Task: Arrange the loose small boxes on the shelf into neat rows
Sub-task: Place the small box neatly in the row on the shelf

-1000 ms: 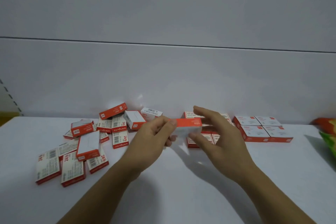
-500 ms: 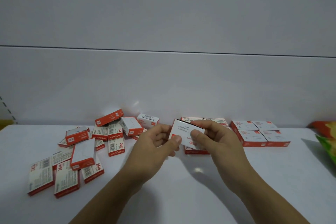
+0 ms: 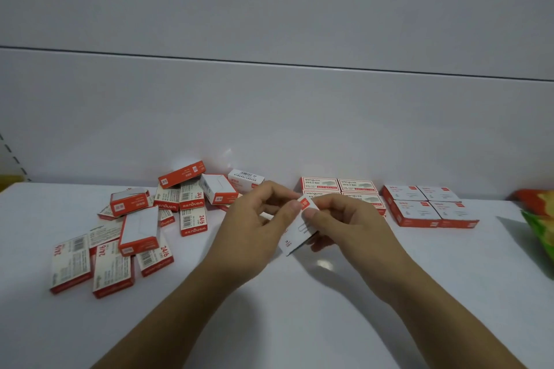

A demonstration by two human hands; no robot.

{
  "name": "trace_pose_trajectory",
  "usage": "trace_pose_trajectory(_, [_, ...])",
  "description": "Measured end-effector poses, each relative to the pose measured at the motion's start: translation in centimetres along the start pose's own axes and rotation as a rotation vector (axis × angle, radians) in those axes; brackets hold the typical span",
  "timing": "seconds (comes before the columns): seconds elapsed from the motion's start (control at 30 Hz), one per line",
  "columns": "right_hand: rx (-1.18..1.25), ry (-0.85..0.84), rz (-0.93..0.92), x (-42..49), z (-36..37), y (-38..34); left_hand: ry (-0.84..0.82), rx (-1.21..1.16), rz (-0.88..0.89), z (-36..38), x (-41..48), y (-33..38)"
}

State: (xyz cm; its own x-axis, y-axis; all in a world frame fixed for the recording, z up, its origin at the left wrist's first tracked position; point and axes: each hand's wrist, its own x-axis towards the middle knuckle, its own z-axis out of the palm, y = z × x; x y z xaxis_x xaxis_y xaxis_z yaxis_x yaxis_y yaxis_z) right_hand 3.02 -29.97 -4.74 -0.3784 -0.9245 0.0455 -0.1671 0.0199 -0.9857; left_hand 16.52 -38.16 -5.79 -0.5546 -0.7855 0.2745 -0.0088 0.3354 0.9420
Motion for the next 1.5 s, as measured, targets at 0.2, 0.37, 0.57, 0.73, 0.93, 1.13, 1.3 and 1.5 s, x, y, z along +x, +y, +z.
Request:
trace_pose_trajectory(0.2, [0.204,0.077,0.115,0.3,-0.8,-0.1,-0.068,0.469,0.193,-0.3,-0.3,-0.9])
trace_pose_trajectory(0.37, [0.148,0.092,0.056,0.5,-1.2,0.0,-0.025,0.497,0.258,-0.2,-0.2,-0.8])
trace_pose_trajectory(0.57, [-0.738,-0.040,-0.381,0.3,-3.2,0.1,-0.030,0.421,0.171,0.2,-0.4,-0.6])
trace_pose_trajectory(0.73, [-1.001,0.028,-0.512,0.2,-3.5,-0.6,-0.032,0.438,0.164,0.6,-0.5,-0.8])
trace_pose_trajectory(0.93, [-1.254,0.042,-0.497,-0.8,-3.9,-1.4,-0.017,0.589,0.244,1.8,-0.5,-0.5])
trace_pose_trajectory(1.13, [-1.213,0.190,-0.123,-1.6,-10.3,1.2,-0.148,0.780,0.349,4.4,-0.7,1.1])
trace_pose_trajectory(1.3, [-1.148,0.261,0.066,-2.1,-13.0,4.0,-0.259,0.973,0.373,6.8,0.5,1.7])
trace_pose_trajectory(1.5, [-1.234,0.321,0.058,-2.8,-12.5,4.1,-0.246,1.015,0.361,8.9,-0.3,0.6])
